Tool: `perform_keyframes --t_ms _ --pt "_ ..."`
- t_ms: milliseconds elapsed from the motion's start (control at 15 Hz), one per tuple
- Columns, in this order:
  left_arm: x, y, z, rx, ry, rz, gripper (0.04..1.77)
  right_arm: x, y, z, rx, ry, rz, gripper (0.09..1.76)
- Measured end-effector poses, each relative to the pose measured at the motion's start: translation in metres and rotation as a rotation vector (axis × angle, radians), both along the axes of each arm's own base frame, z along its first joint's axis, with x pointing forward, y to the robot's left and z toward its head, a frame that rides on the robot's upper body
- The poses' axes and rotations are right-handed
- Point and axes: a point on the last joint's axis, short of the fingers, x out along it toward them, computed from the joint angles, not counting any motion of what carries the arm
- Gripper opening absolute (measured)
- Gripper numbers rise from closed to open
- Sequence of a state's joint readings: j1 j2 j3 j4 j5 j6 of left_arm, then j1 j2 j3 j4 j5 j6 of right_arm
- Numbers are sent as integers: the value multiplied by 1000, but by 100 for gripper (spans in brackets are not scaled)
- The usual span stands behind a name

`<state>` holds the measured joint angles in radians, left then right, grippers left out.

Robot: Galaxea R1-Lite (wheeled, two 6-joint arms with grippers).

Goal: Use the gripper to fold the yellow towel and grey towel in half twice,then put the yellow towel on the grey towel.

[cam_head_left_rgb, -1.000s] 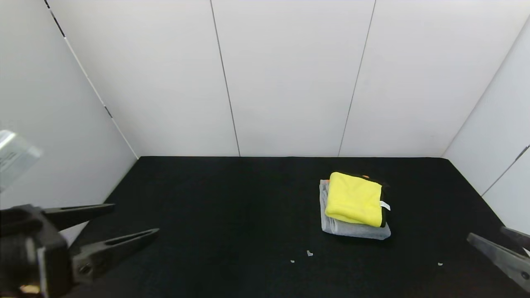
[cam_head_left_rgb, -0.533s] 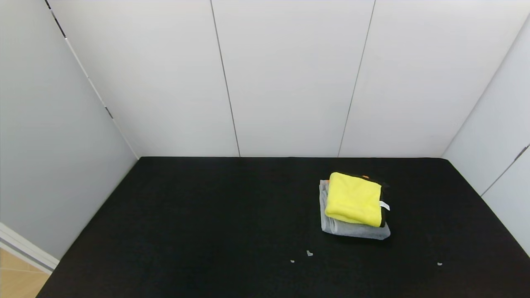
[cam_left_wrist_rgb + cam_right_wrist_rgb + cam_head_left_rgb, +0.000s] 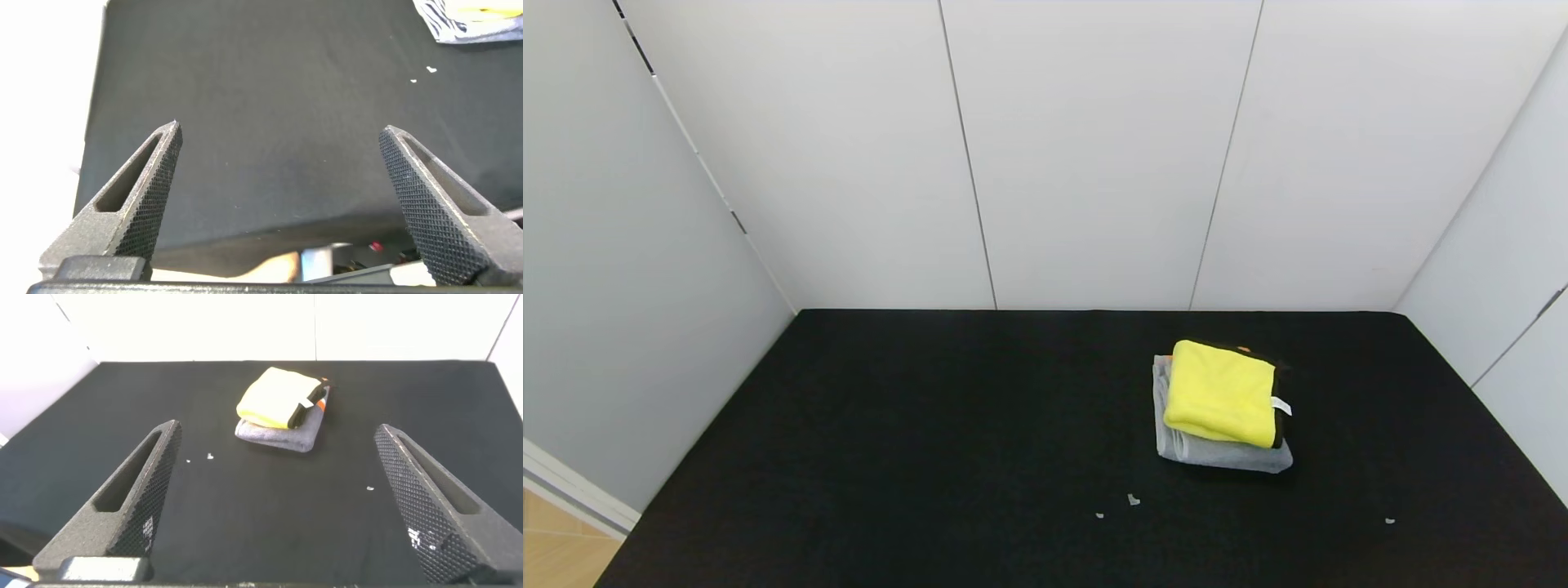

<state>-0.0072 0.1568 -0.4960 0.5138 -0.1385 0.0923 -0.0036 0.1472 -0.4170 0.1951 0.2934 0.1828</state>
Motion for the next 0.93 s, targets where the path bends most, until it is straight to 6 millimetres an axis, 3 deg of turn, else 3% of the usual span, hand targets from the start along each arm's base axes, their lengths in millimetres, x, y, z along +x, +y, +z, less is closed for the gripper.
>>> perform_keyframes --t_ms 267,467,600,800,933 --pt "-6 1 -24 0 -96 69 172 -8 -2 -22 -21 -77 -98 170" --pt "10 1 -38 -3 -211 89 172 2 -3 -35 -63 -193 -162 170" --pt "21 1 -53 -3 -236 91 172 14 -4 -55 -129 -218 -188 170" --pt "31 2 -78 7 -179 110 172 22 -4 -76 -171 -140 -186 170" --pt "33 2 -83 -10 -161 115 172 23 -4 -84 -180 -67 -180 171"
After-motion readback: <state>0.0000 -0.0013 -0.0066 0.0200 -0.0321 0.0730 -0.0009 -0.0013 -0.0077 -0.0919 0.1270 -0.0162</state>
